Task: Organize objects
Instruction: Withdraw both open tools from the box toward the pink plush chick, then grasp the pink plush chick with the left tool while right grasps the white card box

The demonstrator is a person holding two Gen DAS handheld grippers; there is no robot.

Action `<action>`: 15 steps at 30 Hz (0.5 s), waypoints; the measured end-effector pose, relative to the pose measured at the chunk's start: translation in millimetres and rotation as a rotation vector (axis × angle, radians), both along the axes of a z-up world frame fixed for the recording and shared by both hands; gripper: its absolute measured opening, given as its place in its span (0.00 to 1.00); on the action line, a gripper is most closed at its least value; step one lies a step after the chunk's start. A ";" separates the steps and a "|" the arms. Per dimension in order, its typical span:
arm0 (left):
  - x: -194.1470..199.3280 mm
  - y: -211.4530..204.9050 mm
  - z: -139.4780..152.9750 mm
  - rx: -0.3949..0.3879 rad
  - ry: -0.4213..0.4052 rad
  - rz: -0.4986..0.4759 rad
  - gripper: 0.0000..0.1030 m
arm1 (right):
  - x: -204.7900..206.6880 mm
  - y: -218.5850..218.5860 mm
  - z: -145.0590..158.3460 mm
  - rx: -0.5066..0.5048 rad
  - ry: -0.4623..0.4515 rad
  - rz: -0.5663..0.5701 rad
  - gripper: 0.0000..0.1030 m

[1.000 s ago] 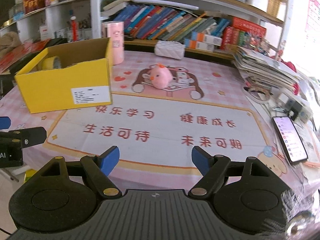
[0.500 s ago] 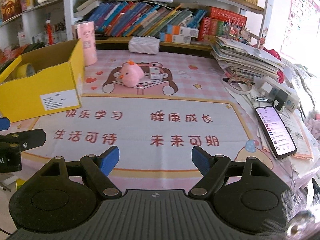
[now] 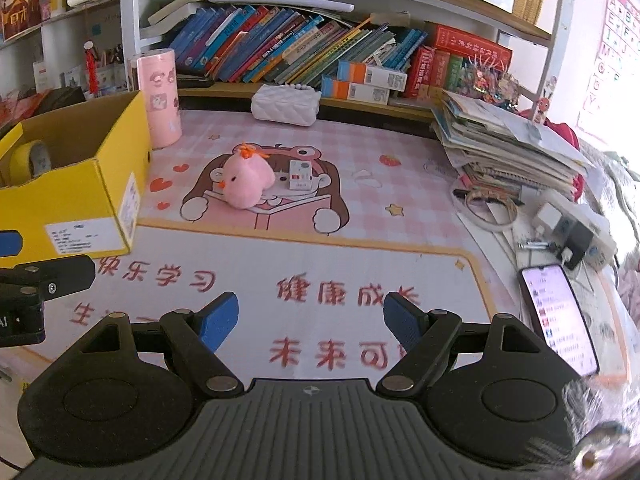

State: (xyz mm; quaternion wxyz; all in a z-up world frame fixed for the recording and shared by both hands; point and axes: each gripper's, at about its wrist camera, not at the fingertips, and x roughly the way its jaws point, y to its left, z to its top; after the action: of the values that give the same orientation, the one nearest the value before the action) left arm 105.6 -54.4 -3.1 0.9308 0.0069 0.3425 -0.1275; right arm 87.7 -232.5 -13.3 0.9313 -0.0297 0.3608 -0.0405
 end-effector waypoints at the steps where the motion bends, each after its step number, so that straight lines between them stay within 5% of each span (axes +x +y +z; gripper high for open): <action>1: 3.3 -2.9 -0.4 -0.001 0.001 0.002 0.90 | 4.9 -3.4 -0.1 -0.002 0.002 0.004 0.76; 15: 46.0 -36.2 -3.4 0.017 -0.003 0.082 0.88 | 62.8 -38.6 -7.2 0.029 0.018 0.098 0.69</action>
State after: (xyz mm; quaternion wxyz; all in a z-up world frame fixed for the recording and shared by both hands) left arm 151.6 -90.6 -6.5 0.9358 0.0011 0.3420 -0.0861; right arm 150.5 -271.1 -20.5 0.9291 -0.0342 0.3680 0.0107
